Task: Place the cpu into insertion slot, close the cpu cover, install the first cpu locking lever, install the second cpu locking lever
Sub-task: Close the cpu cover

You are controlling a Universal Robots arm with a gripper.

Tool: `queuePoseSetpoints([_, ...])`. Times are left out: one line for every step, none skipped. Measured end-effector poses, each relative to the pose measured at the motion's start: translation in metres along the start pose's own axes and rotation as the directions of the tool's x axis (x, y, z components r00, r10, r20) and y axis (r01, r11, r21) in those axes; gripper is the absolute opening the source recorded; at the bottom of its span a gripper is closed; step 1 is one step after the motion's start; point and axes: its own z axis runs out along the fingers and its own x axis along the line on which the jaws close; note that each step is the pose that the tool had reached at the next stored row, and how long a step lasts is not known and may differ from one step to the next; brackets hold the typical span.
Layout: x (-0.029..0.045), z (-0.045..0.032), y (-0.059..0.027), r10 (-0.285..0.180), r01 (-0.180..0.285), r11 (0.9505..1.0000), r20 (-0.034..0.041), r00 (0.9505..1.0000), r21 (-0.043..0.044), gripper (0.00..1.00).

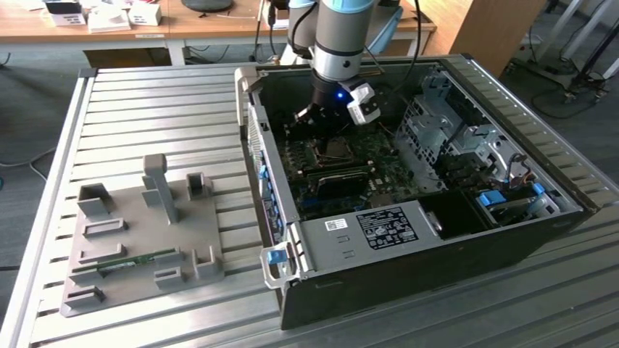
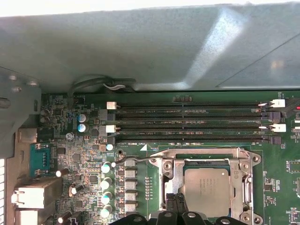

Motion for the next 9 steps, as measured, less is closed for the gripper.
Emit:
queuePoseSetpoints([0.0, 0.0002, 0.0, 0.0, 0.0, 1.0, 0.0, 1.0, 0.0, 0.11])
queuePoseSetpoints([0.0, 0.0003, 0.0, 0.0, 0.0, 1.0, 0.0001, 1.0, 0.0, 0.11])
queuePoseSetpoints([0.0, 0.0003, 0.0, 0.0, 0.0, 1.0, 0.0001, 1.0, 0.0, 0.11])
queuePoseSetpoints([0.0003, 0.0004, 0.0, 0.0, 0.0, 1.0, 0.0001, 1.0, 0.0, 0.11])
queuePoseSetpoints([0.0006, 0.0005, 0.0, 0.0, 0.0, 1.0, 0.0001, 1.0, -0.0001, 0.11])
queuePoseSetpoints([0.0008, 0.0007, 0.0001, 0.0, 0.0, 1.0, 0.0001, 1.0, 0.0, 0.11])
queuePoseSetpoints([0.001, 0.0009, 0.0006, 0.0, 0.0, 1.0, 0.0001, 1.0, -0.0002, 0.11])
queuePoseSetpoints([0.0012, 0.001, 0.0011, 0.0, 0.0, 1.0, 0.0001, 1.0, -0.0001, 0.11])
queuePoseSetpoints([0.0014, 0.001, 0.0017, 0.0, 0.0, 1.0, 0.0, 1.0, 0.0, 0.11])
